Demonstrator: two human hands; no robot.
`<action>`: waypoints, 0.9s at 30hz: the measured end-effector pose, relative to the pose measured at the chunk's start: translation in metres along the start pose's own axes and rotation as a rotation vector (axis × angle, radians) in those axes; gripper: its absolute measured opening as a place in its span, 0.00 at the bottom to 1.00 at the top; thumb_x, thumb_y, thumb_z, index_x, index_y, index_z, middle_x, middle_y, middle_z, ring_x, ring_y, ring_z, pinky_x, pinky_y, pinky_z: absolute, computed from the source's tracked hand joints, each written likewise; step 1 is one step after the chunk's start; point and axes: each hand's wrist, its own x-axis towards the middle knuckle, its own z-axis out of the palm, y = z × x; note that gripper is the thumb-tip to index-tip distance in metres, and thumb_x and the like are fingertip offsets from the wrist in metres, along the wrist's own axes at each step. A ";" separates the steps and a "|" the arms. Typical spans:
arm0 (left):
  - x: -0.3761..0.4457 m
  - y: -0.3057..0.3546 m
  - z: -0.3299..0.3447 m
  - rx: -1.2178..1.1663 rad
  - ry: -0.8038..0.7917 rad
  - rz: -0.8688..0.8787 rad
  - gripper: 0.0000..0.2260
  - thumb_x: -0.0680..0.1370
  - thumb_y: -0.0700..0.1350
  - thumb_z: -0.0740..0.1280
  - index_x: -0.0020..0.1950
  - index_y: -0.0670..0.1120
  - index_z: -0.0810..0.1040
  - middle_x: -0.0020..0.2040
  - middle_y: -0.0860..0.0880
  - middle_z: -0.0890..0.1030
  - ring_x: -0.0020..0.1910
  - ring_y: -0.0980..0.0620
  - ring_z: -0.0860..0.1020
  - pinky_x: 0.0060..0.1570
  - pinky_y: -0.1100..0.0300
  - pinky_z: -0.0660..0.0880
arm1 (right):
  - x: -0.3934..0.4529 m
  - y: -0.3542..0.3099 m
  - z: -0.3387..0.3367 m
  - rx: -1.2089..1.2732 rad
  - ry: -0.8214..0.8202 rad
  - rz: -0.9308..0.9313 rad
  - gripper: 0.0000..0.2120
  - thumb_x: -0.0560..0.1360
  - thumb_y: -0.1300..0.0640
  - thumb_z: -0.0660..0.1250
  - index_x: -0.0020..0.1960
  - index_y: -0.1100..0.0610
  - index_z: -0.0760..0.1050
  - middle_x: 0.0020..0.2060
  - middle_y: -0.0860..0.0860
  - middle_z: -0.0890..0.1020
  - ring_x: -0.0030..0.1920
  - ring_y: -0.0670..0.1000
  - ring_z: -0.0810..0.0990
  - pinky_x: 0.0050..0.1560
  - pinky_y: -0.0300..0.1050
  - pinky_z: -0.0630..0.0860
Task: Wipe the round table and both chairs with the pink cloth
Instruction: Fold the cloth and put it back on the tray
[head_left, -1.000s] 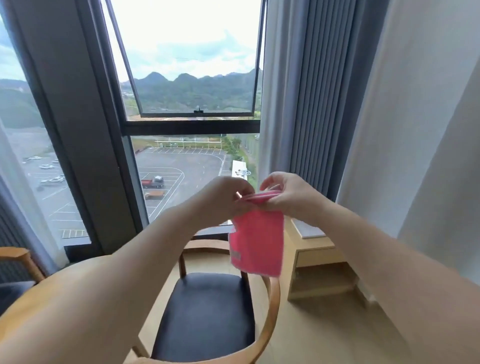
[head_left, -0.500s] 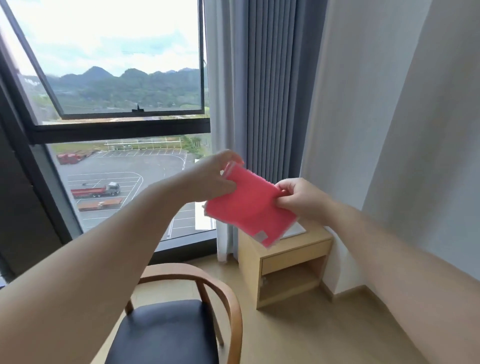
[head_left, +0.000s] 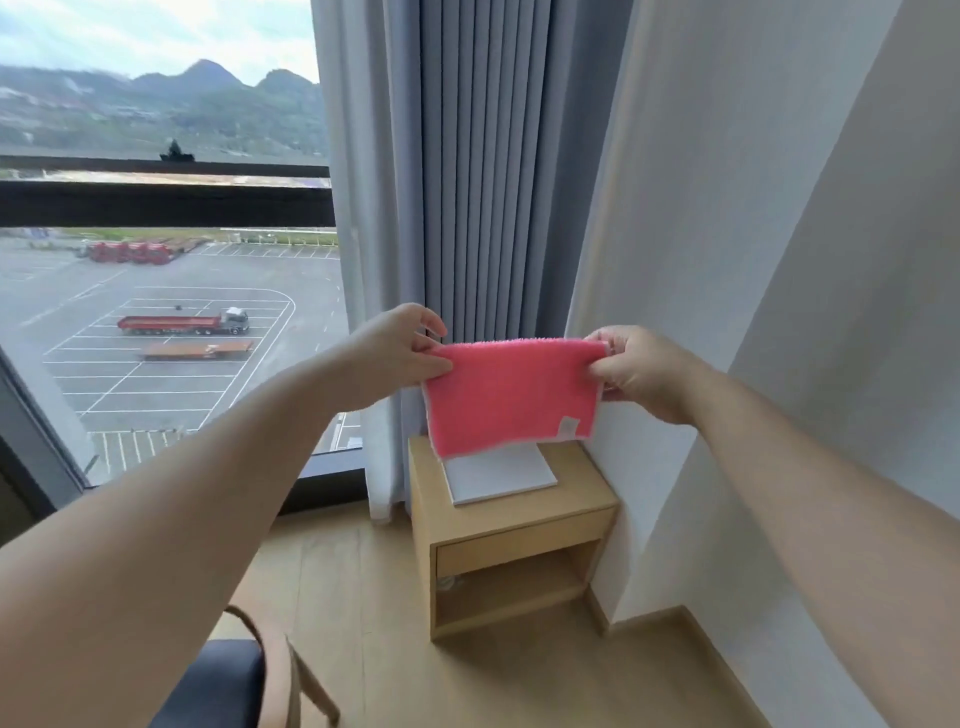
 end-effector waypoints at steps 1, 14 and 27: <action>0.016 -0.005 0.012 -0.053 0.011 -0.051 0.11 0.75 0.35 0.69 0.53 0.46 0.72 0.48 0.44 0.80 0.46 0.48 0.80 0.48 0.56 0.79 | 0.015 0.012 -0.010 0.018 0.069 0.005 0.08 0.75 0.68 0.63 0.50 0.58 0.71 0.48 0.59 0.80 0.46 0.56 0.81 0.55 0.59 0.79; 0.265 -0.143 0.099 -0.233 0.350 -0.155 0.08 0.80 0.41 0.59 0.42 0.51 0.68 0.39 0.47 0.74 0.31 0.50 0.69 0.27 0.60 0.69 | 0.253 0.139 -0.008 -0.036 0.285 -0.083 0.11 0.76 0.67 0.67 0.57 0.62 0.80 0.48 0.51 0.82 0.50 0.55 0.82 0.55 0.53 0.80; 0.410 -0.335 0.159 -0.185 0.027 -0.562 0.19 0.72 0.32 0.66 0.60 0.47 0.77 0.48 0.49 0.77 0.38 0.50 0.77 0.36 0.59 0.77 | 0.454 0.326 0.060 -0.130 -0.255 0.358 0.37 0.70 0.73 0.65 0.76 0.57 0.61 0.68 0.57 0.73 0.40 0.52 0.81 0.41 0.52 0.82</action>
